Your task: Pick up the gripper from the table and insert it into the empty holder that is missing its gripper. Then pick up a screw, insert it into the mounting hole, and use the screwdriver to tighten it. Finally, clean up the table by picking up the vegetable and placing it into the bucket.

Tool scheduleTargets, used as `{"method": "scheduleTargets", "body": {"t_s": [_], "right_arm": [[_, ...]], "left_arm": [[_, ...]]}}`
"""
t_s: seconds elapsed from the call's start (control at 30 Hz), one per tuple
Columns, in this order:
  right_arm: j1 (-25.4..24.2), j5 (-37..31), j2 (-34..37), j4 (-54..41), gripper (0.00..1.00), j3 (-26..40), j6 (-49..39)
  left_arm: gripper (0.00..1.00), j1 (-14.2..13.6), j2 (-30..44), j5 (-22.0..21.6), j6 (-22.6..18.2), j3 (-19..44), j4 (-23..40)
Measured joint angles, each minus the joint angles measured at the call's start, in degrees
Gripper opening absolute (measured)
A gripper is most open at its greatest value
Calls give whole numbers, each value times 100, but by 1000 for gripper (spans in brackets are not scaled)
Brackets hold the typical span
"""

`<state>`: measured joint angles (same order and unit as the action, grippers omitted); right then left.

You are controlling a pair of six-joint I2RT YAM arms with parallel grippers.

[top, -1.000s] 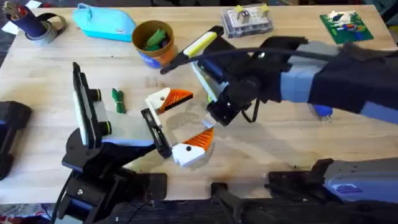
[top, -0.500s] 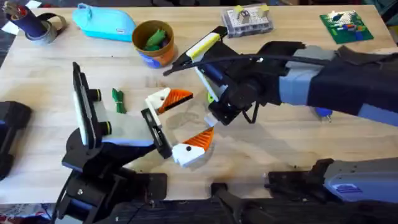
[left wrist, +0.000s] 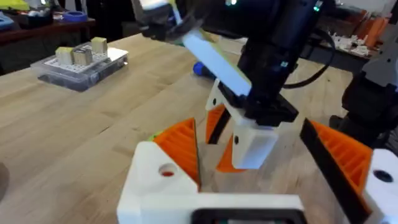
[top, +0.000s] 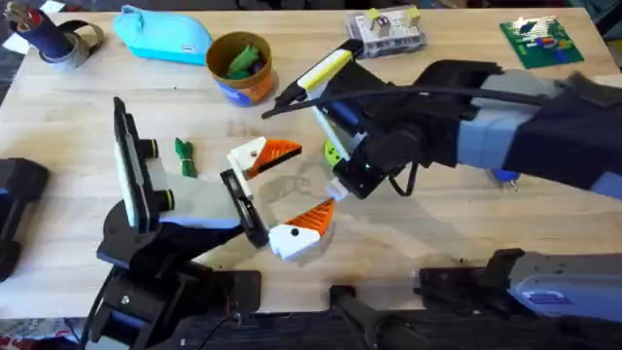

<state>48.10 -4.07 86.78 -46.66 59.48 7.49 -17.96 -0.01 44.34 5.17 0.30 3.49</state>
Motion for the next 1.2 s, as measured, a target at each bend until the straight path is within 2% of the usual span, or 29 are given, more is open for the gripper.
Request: {"method": "scheduleTargets", "body": {"t_s": [0.37,0.67,0.9,1.0,1.2], "right_arm": [[-229,-425,9,399,499,-2,2],[-819,194,206,552,499,-2,-458],[-927,361,206,554,499,-2,-734],[-927,397,206,554,415,-2,-801],[-927,416,221,555,364,-2,-902]], "left_arm": [[992,0,0,0,-2,0,-2],[992,0,0,0,0,0,0],[992,0,0,0,-2,0,0],[992,0,0,0,0,0,-1],[992,0,1,0,0,0,0]]}}
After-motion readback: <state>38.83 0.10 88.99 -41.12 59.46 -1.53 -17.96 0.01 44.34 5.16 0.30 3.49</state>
